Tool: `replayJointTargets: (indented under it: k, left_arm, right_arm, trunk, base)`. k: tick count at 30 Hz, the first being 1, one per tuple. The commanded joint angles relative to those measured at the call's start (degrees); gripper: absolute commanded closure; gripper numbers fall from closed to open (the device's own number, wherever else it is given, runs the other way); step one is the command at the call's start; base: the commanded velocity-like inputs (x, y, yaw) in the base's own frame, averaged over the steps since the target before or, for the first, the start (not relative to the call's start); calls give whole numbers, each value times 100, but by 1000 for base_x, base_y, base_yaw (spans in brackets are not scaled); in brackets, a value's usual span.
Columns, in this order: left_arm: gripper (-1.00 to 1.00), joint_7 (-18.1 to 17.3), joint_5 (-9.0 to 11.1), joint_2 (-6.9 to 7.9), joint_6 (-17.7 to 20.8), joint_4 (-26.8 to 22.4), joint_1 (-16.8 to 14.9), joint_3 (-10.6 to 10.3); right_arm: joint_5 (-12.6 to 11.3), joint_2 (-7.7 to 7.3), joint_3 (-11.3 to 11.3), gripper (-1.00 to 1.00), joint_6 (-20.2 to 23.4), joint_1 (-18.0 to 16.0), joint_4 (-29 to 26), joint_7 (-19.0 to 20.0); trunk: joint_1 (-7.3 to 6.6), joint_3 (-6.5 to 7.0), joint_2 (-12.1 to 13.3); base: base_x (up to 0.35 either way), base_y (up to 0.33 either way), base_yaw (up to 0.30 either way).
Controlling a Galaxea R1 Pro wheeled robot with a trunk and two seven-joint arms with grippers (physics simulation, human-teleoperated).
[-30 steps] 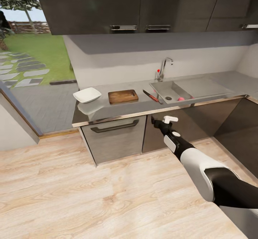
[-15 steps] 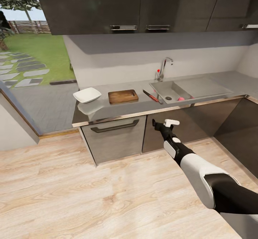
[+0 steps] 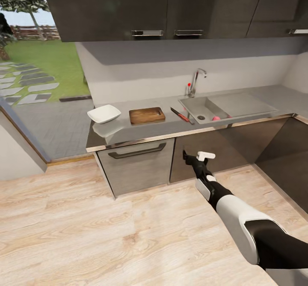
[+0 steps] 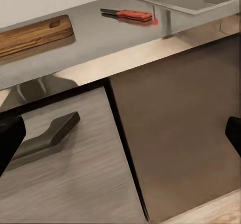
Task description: In the kitchen, take the Vidalia onion out of the sink, dice it on the chopping board with the paring knife, put the diced onion into the bowl on the countertop, then place both the paring knife and the chopping board into the sink.
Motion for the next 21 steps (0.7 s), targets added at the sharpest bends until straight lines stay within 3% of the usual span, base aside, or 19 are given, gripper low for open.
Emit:
replayJointTargets:
  k: [1,6,13,21]
  left_arm:
    - [-100,-22,-57,-7,-11,-10,3,34]
    - [-100,-22,-57,0,-11,-3,3,34]
    - [-100,-28,-57,-4,-11,-2,3,34]
    - [-100,-43,-57,0,-11,-2,3,36]
  right_arm:
    - [-59,-7,39,-100,-76,68,-23,17]
    - [49,-17,38,-100,-292,363,-145,12]
    - [586,-23,38,-100,-690,892,-184,0]
    - [690,-29,38,-100,-1077,1525,-175,-15]
  trunk:
    - [4,-9,-11]
    - [4,-9,-11]
    - [4,-9,-11]
    - [4,-9,-11]
  base:
    - [0,0,0]
    - [0,0,0]
    - [0,0,0]
    - [0,0,0]
